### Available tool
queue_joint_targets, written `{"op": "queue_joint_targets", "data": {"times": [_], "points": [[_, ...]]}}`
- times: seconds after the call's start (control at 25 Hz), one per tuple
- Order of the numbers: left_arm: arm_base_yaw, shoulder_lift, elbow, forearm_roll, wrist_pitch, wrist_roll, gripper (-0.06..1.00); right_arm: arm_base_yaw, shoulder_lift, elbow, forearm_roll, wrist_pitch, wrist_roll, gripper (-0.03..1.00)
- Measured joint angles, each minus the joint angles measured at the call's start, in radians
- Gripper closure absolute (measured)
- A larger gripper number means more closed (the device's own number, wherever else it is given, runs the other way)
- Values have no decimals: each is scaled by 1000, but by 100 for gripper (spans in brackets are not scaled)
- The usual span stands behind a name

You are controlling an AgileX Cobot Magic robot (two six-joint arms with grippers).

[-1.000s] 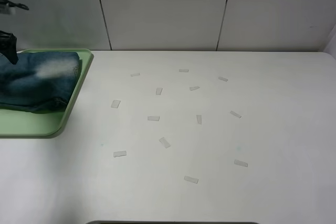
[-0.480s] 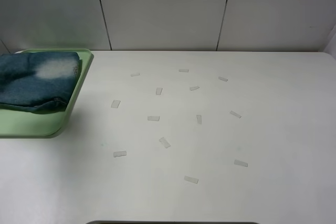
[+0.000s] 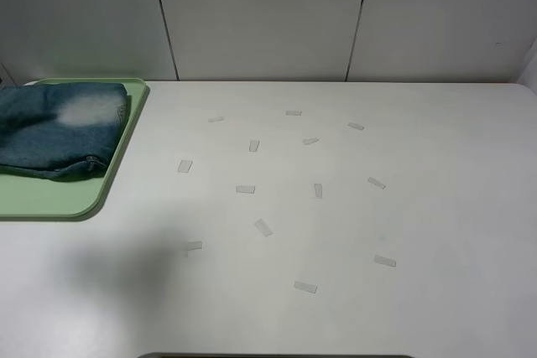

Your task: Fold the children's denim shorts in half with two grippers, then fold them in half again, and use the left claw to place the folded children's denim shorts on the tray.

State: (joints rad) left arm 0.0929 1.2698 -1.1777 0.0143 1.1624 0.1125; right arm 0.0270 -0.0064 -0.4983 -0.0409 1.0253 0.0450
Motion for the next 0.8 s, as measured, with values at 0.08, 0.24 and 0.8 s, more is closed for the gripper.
{"op": "queue_joint_targets", "data": {"times": [0.08,0.24,0.8], "points": [[-21,-72,38,3,6,0,-4,0,0,1,0,0,0,27],[-29,-213,106,5,8,0,-4,0,0,1,0,0,0,27],[-34,-724,369,-60,11,2,-3,0,0,1,0,0,0,27]]}}
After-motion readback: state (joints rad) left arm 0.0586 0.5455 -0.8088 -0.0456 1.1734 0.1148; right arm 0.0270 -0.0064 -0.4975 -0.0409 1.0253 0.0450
